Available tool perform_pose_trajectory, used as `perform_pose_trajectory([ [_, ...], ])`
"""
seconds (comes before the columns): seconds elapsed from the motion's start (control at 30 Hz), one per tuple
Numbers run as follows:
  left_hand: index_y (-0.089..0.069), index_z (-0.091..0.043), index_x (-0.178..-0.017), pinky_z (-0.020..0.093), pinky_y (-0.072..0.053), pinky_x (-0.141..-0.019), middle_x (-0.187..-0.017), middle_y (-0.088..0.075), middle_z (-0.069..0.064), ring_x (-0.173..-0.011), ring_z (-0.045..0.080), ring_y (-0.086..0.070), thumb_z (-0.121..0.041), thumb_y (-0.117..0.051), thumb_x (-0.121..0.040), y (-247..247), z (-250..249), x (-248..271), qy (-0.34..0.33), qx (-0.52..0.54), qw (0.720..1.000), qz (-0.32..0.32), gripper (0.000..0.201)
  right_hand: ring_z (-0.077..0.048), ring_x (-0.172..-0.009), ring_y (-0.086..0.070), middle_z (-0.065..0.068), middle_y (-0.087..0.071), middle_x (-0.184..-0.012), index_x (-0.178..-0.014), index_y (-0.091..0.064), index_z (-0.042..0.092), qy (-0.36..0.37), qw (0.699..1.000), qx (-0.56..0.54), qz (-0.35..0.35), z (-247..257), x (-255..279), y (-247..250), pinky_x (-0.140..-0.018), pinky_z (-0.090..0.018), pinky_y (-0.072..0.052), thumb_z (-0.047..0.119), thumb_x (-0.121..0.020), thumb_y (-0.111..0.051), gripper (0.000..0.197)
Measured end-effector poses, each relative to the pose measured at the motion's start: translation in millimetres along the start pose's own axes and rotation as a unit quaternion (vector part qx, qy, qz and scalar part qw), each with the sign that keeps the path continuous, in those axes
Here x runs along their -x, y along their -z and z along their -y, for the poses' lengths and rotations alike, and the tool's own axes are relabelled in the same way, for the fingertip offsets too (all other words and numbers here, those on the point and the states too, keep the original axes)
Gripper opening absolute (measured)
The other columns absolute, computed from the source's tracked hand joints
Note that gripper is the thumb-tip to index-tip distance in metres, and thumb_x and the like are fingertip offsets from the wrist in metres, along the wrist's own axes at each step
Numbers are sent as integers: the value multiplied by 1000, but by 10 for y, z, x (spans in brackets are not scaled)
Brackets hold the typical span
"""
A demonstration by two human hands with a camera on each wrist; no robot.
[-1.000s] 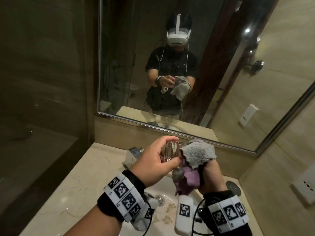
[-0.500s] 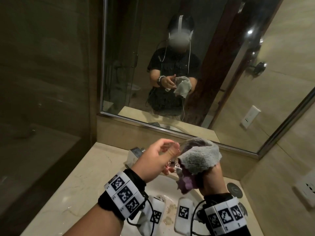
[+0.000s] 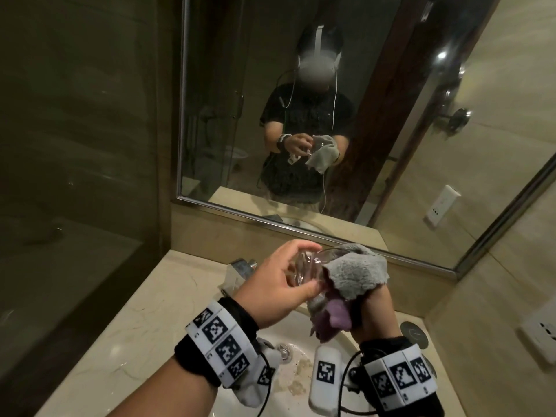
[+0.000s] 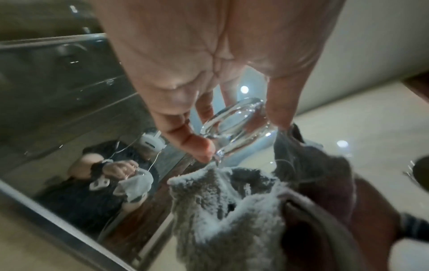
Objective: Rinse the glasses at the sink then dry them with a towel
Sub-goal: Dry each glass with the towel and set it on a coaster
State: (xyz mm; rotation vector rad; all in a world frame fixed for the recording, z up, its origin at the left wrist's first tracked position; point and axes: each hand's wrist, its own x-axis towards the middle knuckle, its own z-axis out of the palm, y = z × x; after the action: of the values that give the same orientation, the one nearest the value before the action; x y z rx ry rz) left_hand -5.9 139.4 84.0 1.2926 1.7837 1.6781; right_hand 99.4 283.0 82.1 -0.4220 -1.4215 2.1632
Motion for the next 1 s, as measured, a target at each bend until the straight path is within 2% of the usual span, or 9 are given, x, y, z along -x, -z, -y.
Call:
perform_pose_trajectory([
  [0.1, -37, -40, -138, 25, -54, -79, -122, -53, -19, -98, 5, -62, -58, -63, -77, -25, -32, -13, 31, 37, 999, -3, 68, -32, -75, -49, -23, -49, -95, -113, -50, -6, 9, 1000, -13, -25, 11, -9, 14, -65, -40, -42, 49, -45, -87, 95],
  [0.17, -46, -26, -129, 27, -53, -63, -108, -61, -3, -80, 17, -64, -70, -50, -72, -15, -64, -60, 104, 127, 986, -2, 72, -32, -80, -55, -22, -56, -97, -116, -48, -8, 42, 998, -12, -50, 6, -2, 3, -72, -43, -47, 47, -38, -90, 104],
  [0.23, -55, -18, -117, 30, -53, -58, -95, -65, 7, -69, 19, -63, -62, -54, -78, -5, -56, -77, 100, 125, 987, -4, 59, -33, -86, -54, -22, -56, -99, -119, -47, -8, 52, 998, -15, -41, -7, 14, -15, -75, -47, -46, 47, -37, -91, 107],
  [0.37, -51, -38, -126, 29, -57, -79, -112, -61, -10, -91, 11, -62, -35, -73, -83, -8, 0, -29, -6, 12, 1000, -6, 48, -32, -66, -59, -19, -61, -82, -98, -58, 1, 47, 999, -19, -3, 65, 22, -12, -59, -40, -50, 51, -33, -89, 87],
  [0.5, -43, -29, -135, 28, -56, -65, -115, -60, -3, -82, 14, -66, -70, -54, -72, -50, -51, -64, 91, 141, 986, 22, 76, -29, -75, -61, -17, -62, -89, -101, -56, 3, 83, 996, -13, -23, 54, 5, 3, -63, -38, -52, 49, -34, -91, 89],
  [0.63, -54, -26, -125, 26, -54, -67, -107, -65, -2, -82, 12, -64, -40, -69, -82, -36, -32, -59, 58, 104, 993, 5, 47, -31, -76, -61, -18, -61, -90, -110, -53, -1, 76, 997, -23, -23, 22, 27, 3, -62, -41, -54, 48, -36, -89, 96],
  [0.73, -49, -47, -125, 31, -54, -84, -124, -57, -12, -100, 10, -61, -43, -75, -78, -35, 32, -31, 13, 58, 998, 17, 54, -32, -62, -61, -14, -65, -76, -101, -55, -1, 72, 997, -28, -23, 56, 51, 19, -48, -39, -53, 28, -62, -72, 52],
  [0.83, -45, -35, -130, 29, -54, -68, -111, -60, -2, -78, 8, -65, -67, -59, -70, -57, -25, -63, 95, 149, 984, 18, 70, -19, -56, -65, -4, -67, -67, -94, -55, 4, 103, 993, -28, -44, 55, 57, 10, -44, -32, -53, 17, -69, -52, 29],
  [1.0, -54, -26, -126, 25, -57, -70, -96, -62, -9, -74, 4, -65, -31, -68, -86, -33, -91, -29, 16, 68, 998, 3, 42, -28, -72, -65, -16, -64, -87, -110, -54, 1, 88, 994, -23, -62, 38, 48, -12, -60, -41, -56, 40, -44, -85, 84],
])
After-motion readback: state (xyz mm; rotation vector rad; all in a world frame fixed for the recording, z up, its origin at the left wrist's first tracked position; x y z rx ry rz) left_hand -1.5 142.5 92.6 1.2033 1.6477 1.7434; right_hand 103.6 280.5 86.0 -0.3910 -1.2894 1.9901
